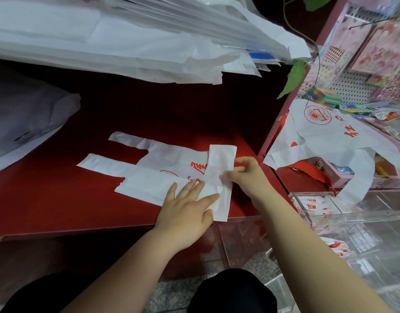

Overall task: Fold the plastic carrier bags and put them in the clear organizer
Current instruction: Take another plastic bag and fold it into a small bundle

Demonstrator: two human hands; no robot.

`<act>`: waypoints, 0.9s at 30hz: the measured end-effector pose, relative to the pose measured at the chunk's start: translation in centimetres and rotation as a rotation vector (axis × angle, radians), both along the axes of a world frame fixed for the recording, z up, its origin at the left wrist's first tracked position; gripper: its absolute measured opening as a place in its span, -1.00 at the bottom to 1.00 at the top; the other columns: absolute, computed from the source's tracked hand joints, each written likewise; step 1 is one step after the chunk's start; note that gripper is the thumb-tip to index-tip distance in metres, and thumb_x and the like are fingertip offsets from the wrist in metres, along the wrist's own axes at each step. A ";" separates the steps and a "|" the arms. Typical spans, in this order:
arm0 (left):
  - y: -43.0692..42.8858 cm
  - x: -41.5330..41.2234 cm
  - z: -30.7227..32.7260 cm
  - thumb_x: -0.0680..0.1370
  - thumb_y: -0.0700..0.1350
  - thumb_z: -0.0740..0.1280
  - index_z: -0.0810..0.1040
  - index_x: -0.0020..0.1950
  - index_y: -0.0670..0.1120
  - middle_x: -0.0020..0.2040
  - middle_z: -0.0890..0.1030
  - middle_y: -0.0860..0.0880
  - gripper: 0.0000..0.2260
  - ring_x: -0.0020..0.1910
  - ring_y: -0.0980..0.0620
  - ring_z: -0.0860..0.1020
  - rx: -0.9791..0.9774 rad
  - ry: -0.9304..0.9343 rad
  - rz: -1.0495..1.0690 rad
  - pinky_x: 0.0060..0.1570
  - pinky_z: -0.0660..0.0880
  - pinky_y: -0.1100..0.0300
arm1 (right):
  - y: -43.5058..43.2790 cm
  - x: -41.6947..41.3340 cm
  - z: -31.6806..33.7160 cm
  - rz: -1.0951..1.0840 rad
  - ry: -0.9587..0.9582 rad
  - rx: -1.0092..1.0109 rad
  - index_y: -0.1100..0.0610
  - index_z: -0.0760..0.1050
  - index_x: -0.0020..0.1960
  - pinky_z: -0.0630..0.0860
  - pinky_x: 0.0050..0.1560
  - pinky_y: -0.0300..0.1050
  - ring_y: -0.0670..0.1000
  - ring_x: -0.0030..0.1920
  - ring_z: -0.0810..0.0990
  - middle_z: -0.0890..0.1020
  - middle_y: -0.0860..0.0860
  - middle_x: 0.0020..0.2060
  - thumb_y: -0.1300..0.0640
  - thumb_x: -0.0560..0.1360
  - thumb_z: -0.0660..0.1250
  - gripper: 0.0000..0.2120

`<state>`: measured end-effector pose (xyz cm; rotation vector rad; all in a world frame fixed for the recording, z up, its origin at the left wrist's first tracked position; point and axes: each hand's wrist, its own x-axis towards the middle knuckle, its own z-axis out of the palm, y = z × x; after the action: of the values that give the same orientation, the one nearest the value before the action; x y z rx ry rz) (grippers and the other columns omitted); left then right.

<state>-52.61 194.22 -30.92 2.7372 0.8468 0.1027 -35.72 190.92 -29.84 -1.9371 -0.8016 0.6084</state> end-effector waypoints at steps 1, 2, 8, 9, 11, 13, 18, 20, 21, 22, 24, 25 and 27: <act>0.0 0.0 0.0 0.63 0.00 -0.04 0.03 0.49 0.21 0.54 -0.11 0.06 -0.58 0.49 0.11 -0.22 0.000 -0.013 -0.001 0.40 -0.30 0.04 | -0.1 0.0 0.0 0.015 0.025 -0.016 0.02 0.32 0.25 0.26 0.33 0.12 0.07 0.07 0.55 0.61 -0.10 -0.27 0.14 0.37 0.41 -0.51; 0.0 0.0 -0.1 0.63 -0.01 -0.03 0.05 0.49 0.22 0.54 -0.10 0.06 -0.58 0.49 0.11 -0.22 -0.005 -0.025 -0.002 0.40 -0.30 0.03 | -0.2 -0.1 0.1 0.032 0.042 -0.033 0.01 0.21 0.38 0.25 0.35 0.13 0.09 0.11 0.54 0.63 -0.10 -0.24 0.13 0.35 0.43 -0.32; 0.6 -0.2 -0.1 0.63 -0.07 0.00 0.18 0.44 0.25 0.53 -0.06 0.10 -0.60 0.48 0.12 -0.24 0.013 -0.084 -0.033 0.38 -0.37 0.03 | -1.0 -0.8 -0.4 0.120 -0.220 -0.003 0.05 0.49 -0.11 0.36 0.23 0.16 0.00 -0.07 0.55 0.59 -0.10 -0.24 0.27 0.37 0.34 -0.83; 0.8 -0.2 0.0 0.63 -0.07 0.01 0.21 0.43 0.26 0.53 -0.04 0.12 -0.61 0.48 0.14 -0.23 0.031 -0.096 -0.043 0.36 -0.40 0.05 | -1.1 -1.0 -0.6 0.131 -0.289 0.035 0.12 0.50 -0.10 0.37 0.21 0.15 0.03 -0.08 0.53 0.57 -0.05 -0.23 0.32 0.39 0.32 -0.85; 1.2 -0.2 -0.6 0.63 -0.08 0.04 0.29 0.39 0.25 0.51 0.06 0.12 -0.62 0.48 0.14 -0.15 0.053 -0.152 -0.056 0.34 -0.40 0.12 | -1.4 -1.4 -0.8 0.157 -0.382 0.094 0.22 0.50 0.03 0.39 0.14 0.12 0.11 -0.04 0.50 0.53 -0.01 -0.17 0.37 0.40 0.29 -0.79; 1.4 -0.2 -1.2 0.56 -0.06 0.11 0.52 0.23 0.18 0.36 0.37 0.02 -0.68 0.41 0.06 0.19 0.124 -0.317 -0.070 0.36 -0.19 0.16 | -1.5 -1.7 -0.8 0.207 -0.461 0.131 0.30 0.45 0.03 0.41 0.00 0.05 0.13 -0.11 0.46 0.42 -0.05 -0.19 0.38 0.39 0.25 -0.79; 1.5 -0.6 -2.3 0.28 0.08 0.30 0.39 -0.10 -0.07 -0.16 0.55 -0.08 -0.69 -0.09 0.05 0.34 0.172 -0.610 0.142 0.02 0.22 0.19 | -2.0 -1.5 -1.6 0.403 -0.738 0.135 0.26 0.48 -0.22 0.40 -0.24 -0.10 0.12 -0.19 0.52 0.57 0.08 -0.21 0.36 0.24 0.20 -0.85; 1.3 -1.0 -2.4 0.22 0.02 0.43 0.33 0.05 -0.09 -0.01 0.55 -0.17 -0.50 0.04 0.00 0.35 0.189 -0.681 0.176 0.14 0.19 0.15 | -2.3 -1.0 -1.9 0.404 -0.706 0.123 0.26 0.56 -0.22 0.43 -0.14 -0.21 0.12 -0.11 0.58 0.65 0.11 -0.17 0.42 0.27 0.25 -0.83; 1.3 -1.2 -2.2 0.24 0.02 0.43 0.32 0.17 -0.11 0.12 0.52 -0.21 -0.41 0.15 -0.03 0.33 0.210 -0.673 0.166 0.24 0.13 0.14 | -2.5 -0.7 -2.0 0.401 -0.686 0.129 0.28 0.59 -0.20 0.41 -0.08 -0.28 0.10 -0.07 0.59 0.67 0.13 -0.14 0.45 0.29 0.28 -0.82; 1.2 -1.3 -2.0 0.30 0.05 0.38 0.26 0.30 -0.11 0.25 0.43 -0.21 -0.36 0.24 -0.05 0.28 0.225 -0.638 0.137 0.32 0.04 0.15 | -2.6 -0.6 -1.9 0.394 -0.680 0.147 0.30 0.62 -0.18 0.39 -0.02 -0.32 0.07 -0.02 0.58 0.67 0.14 -0.11 0.48 0.30 0.30 -0.82; 1.1 -1.4 -1.7 0.39 0.09 0.19 0.16 0.42 -0.07 0.38 0.24 -0.16 -0.37 0.36 -0.09 0.18 0.276 -0.555 0.064 0.39 -0.12 0.11 | -2.8 -0.5 -1.8 0.384 -0.676 0.167 0.31 0.64 -0.15 0.35 0.06 -0.40 -0.01 0.03 0.52 0.67 0.16 -0.08 0.50 0.32 0.32 -0.80; 1.1 -1.3 -1.6 0.41 0.07 0.13 0.17 0.42 -0.05 0.40 0.21 -0.14 -0.41 0.38 -0.10 0.16 0.296 -0.523 0.030 0.39 -0.14 0.07 | -2.8 -0.6 -1.7 0.375 -0.660 0.166 0.31 0.64 -0.13 0.31 0.09 -0.48 -0.05 0.05 0.49 0.67 0.16 -0.06 0.51 0.33 0.32 -0.78; 1.1 -1.2 -1.6 0.42 -0.01 0.11 0.25 0.38 -0.02 0.38 0.33 -0.10 -0.50 0.37 -0.08 0.20 0.296 -0.493 -0.041 0.38 -0.14 0.03 | -3.0 -0.7 -1.6 0.372 -0.626 0.155 0.30 0.64 -0.08 0.23 0.09 -0.60 -0.09 0.07 0.47 0.66 0.15 -0.02 0.52 0.35 0.29 -0.74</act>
<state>-53.84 195.29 -32.53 2.7883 0.6724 0.9169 -36.44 187.95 -31.41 -1.8565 -1.5748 0.1261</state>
